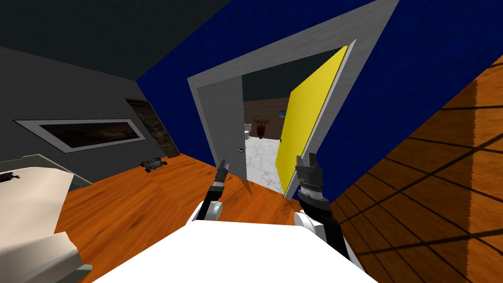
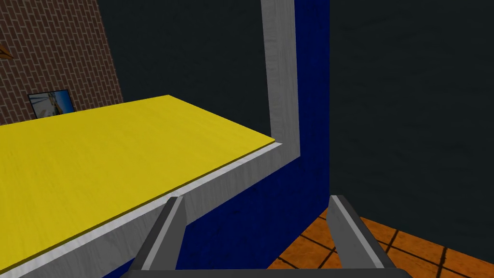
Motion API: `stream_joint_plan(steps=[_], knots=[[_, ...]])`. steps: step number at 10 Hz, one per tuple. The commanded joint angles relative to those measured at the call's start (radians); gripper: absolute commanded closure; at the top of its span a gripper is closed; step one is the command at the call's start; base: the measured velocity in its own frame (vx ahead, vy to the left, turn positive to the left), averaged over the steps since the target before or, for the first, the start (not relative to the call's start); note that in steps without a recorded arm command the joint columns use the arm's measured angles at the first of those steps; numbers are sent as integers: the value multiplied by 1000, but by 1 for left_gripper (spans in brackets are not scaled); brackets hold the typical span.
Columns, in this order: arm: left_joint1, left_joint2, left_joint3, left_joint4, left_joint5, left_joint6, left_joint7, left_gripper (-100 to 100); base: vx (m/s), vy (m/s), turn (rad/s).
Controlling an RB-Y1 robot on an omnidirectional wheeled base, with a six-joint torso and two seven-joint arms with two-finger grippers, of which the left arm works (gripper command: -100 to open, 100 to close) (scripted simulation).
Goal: Push the door open
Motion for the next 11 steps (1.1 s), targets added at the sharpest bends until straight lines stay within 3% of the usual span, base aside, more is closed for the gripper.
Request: stream_joint_plan(steps=[1,6,7,11], knots=[[-19,2,-6,50,-5,-15,9,-100,103,68,-6],[-80,6,-23,202,-21,-52,38,-100,96,57,-8],[-80,6,-23,208,-21,-52,38,-100,66,34,-4],[-118,8,-33,303,-31,-74,56,-100,60,36,-5]])
